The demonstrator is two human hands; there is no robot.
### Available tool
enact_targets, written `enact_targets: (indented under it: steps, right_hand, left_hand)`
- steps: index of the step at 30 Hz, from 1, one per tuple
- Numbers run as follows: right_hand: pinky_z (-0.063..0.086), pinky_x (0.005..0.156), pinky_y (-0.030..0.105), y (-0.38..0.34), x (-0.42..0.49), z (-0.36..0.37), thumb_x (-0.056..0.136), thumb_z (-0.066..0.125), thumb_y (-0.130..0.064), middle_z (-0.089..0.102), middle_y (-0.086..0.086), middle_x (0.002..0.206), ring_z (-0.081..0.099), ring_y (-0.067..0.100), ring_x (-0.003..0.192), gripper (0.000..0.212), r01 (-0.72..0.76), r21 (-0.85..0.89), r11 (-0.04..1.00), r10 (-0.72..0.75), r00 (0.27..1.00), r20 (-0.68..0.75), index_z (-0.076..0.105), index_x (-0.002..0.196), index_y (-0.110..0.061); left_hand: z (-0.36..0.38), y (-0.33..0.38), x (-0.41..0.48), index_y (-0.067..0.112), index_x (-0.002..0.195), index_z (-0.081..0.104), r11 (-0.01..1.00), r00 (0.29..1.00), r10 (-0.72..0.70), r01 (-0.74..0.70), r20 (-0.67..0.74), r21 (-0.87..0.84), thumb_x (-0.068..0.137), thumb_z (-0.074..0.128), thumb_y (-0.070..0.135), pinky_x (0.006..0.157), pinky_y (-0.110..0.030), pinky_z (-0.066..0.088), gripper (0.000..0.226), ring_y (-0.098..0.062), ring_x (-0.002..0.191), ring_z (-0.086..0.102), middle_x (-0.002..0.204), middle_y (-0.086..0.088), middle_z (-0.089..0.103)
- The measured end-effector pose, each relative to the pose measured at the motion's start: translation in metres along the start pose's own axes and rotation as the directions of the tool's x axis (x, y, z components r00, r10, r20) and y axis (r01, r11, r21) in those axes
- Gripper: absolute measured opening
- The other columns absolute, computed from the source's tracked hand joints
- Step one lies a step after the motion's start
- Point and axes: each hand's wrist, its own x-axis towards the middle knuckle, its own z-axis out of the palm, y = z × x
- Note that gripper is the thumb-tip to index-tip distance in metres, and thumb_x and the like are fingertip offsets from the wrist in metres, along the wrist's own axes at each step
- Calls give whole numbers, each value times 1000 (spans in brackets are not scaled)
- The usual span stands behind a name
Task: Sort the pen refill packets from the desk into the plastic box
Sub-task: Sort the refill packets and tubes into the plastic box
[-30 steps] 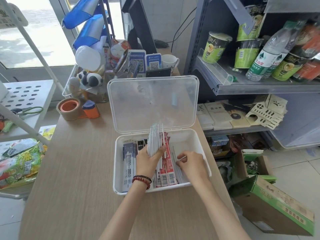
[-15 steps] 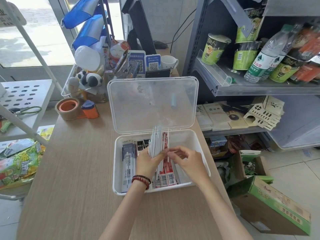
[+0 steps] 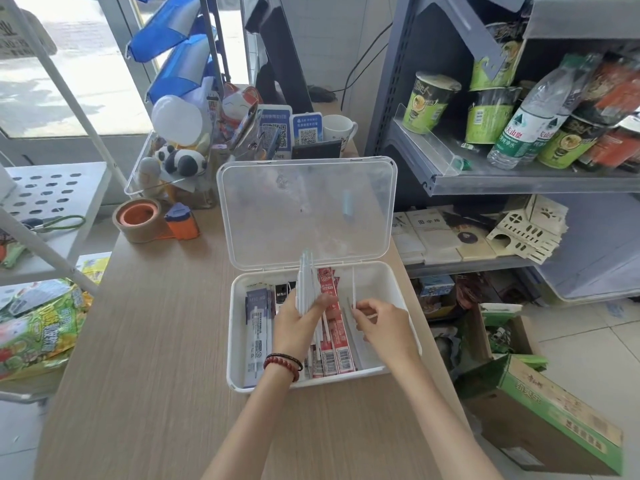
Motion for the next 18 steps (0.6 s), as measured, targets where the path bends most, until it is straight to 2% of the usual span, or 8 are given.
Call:
enact_targets:
  steps: [4, 6, 10, 15, 18]
  right_hand:
    - [53, 73, 22, 0, -1, 3, 93, 63, -26, 73, -1, 100, 66, 10, 82, 22, -30, -181, 983, 24, 999, -33, 67, 113, -18]
    - [55, 71, 24, 0, -2, 3, 94, 62, -26, 73, -2, 100, 68, 12, 83, 22, -42, -215, 976, 34, 999, -41, 67, 114, -19]
    - [55, 69, 27, 2, -1, 5, 92, 64, -22, 73, 0, 100, 68, 16, 84, 22, -91, -299, 950, 87, 996, -26, 67, 114, -20]
    - [55, 68, 28, 3, 0, 7, 90, 65, -19, 72, -1, 97, 67, 16, 83, 15, -98, -334, 937, 105, 994, 1, 70, 105, -22]
    - [56, 73, 28, 6, 0, 8, 92, 64, -17, 72, -1, 100, 68, 16, 86, 15, -83, -323, 943, 96, 995, 22, 72, 104, -19]
  left_hand:
    - [1, 3, -1, 9, 102, 65, 1000, 999, -11, 11, 40, 2, 87, 62, 25, 51, -2, 44, 22, 18, 66, 61, 84, 13, 66]
    - [2, 2, -1, 10, 104, 63, 1000, 999, -19, 18, 51, 16, 87, 64, 23, 48, -4, 44, 21, 15, 61, 62, 80, 12, 65]
    - [0, -2, 1, 12, 101, 64, 997, 999, -53, 53, 13, 50, 83, 67, 31, 46, -6, 43, 25, 9, 53, 60, 76, 8, 66]
    - [-2, -1, 2, 16, 76, 61, 994, 995, -93, 95, -34, 47, 78, 70, 37, 42, -5, 36, 23, 8, 39, 47, 56, 13, 56]
    - [-2, -1, 2, 17, 77, 63, 996, 996, -88, 89, -30, 32, 77, 71, 36, 45, -7, 41, 21, 8, 44, 54, 61, 11, 61]
